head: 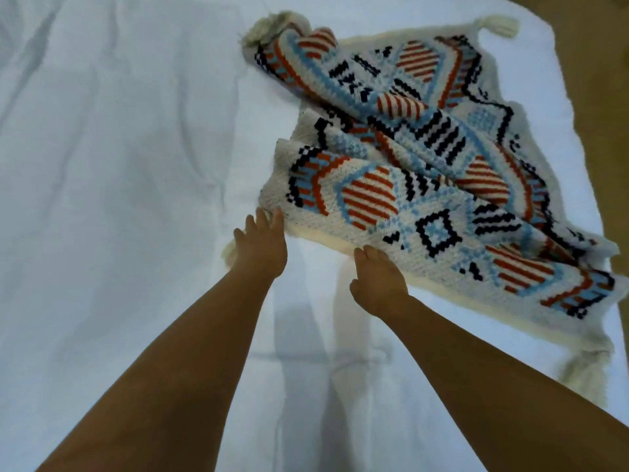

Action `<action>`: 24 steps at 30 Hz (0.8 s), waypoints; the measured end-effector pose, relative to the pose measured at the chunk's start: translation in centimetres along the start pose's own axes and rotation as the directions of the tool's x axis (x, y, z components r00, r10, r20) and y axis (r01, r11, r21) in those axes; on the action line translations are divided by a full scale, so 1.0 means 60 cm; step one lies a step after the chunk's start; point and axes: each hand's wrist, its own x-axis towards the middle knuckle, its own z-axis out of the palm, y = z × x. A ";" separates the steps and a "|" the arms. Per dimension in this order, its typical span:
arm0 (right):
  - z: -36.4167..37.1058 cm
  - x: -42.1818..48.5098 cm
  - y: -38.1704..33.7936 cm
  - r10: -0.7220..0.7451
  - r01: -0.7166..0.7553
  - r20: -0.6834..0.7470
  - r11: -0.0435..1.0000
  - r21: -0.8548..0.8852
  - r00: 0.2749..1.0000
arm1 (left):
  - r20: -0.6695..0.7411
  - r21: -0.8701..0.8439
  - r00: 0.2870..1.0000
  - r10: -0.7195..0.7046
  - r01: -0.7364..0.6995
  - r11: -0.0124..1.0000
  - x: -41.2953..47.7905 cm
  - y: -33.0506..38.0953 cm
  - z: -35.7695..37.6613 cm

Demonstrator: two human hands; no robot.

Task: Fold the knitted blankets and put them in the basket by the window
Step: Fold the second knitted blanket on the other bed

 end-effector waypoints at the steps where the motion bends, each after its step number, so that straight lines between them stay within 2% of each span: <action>1: 0.007 0.014 0.003 0.019 -0.019 -0.006 1.000 -0.010 1.000 | -0.001 -0.011 1.000 -0.007 0.007 1.000 0.014 0.000 0.013; 5: 0.024 0.054 0.020 0.082 -0.084 -0.028 0.994 -0.066 0.996 | -0.054 -0.032 0.998 0.017 -0.018 0.999 0.041 -0.004 0.049; 7: 0.029 0.066 0.025 0.056 -0.061 -0.054 0.993 -0.106 0.997 | -0.096 0.013 0.994 0.057 -0.056 0.998 0.046 -0.014 0.055; 12: 0.015 0.057 0.028 0.015 -0.039 -0.154 0.986 -0.159 0.988 | -0.084 0.026 0.994 0.064 -0.062 0.998 0.019 -0.041 0.055; 18: 0.025 -0.069 -0.005 -0.082 0.062 -0.152 0.989 -0.135 0.985 | -0.068 0.042 0.997 -0.047 0.050 0.998 -0.121 -0.065 0.048; 24: 0.047 -0.240 -0.020 -0.174 0.149 -0.151 0.975 -0.162 0.973 | -0.131 0.187 0.990 -0.059 0.083 0.979 -0.330 -0.102 0.044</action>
